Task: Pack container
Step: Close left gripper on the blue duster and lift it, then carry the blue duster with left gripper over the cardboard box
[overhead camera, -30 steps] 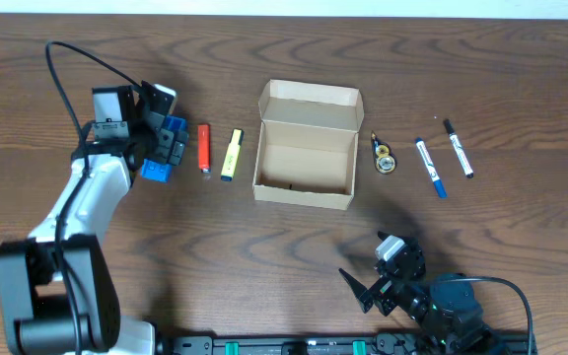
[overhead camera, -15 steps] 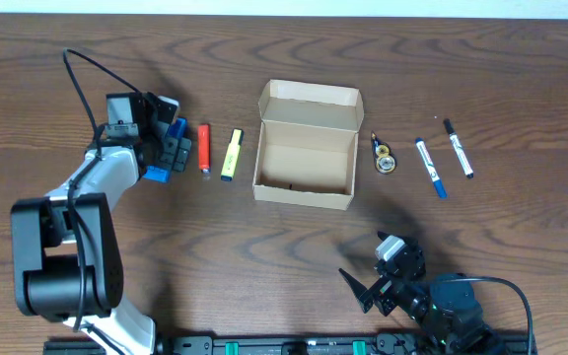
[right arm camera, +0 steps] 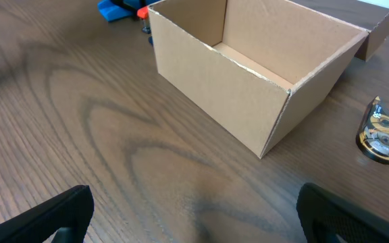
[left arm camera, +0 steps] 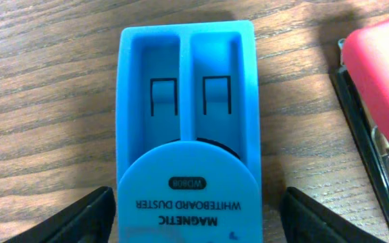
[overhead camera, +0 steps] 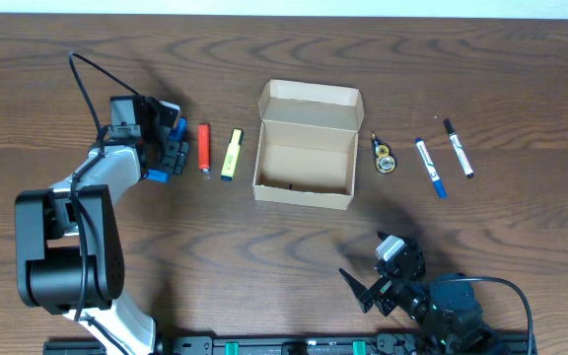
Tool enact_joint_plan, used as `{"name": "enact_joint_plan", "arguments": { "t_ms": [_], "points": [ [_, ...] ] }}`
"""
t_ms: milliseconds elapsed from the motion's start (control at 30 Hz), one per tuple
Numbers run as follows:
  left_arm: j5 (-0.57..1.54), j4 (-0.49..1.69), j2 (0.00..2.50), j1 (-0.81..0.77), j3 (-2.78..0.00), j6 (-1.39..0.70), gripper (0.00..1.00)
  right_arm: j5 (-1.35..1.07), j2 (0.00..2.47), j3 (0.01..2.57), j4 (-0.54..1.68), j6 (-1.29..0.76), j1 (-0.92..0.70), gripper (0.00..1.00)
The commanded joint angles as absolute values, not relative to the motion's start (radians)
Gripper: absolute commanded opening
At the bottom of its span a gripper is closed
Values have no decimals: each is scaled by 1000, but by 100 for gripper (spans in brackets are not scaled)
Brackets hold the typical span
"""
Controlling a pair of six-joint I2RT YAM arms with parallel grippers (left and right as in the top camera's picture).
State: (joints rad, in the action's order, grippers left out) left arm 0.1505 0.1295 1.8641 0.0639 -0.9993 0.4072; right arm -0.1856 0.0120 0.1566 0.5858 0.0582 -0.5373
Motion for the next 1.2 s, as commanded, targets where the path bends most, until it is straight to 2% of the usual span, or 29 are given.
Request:
{"name": "enact_joint_plan", "arguments": {
  "t_ms": [0, 200, 367, 600, 867, 1167],
  "points": [
    [146, 134, 1885, 67, -1016, 404, 76, -183, 6, 153, 586, 46, -546, 99],
    [146, 146, 1885, 67, -1016, 404, 61, -183, 6, 153, 586, 46, -546, 99],
    [146, 154, 1885, 67, -1016, 402, 52, -183, 6, 153, 586, 46, -546, 99],
    [146, 153, 1843, 65, -1043, 345, 48, -183, 6, 153, 586, 46, -547, 99],
    [160, 169, 1645, 31, -1103, 337, 40, -183, 6, 153, 586, 46, -546, 99],
    [215, 232, 1483, -226, -1142, 503, 40, -183, 6, 153, 586, 46, -547, 99]
  ]
}}
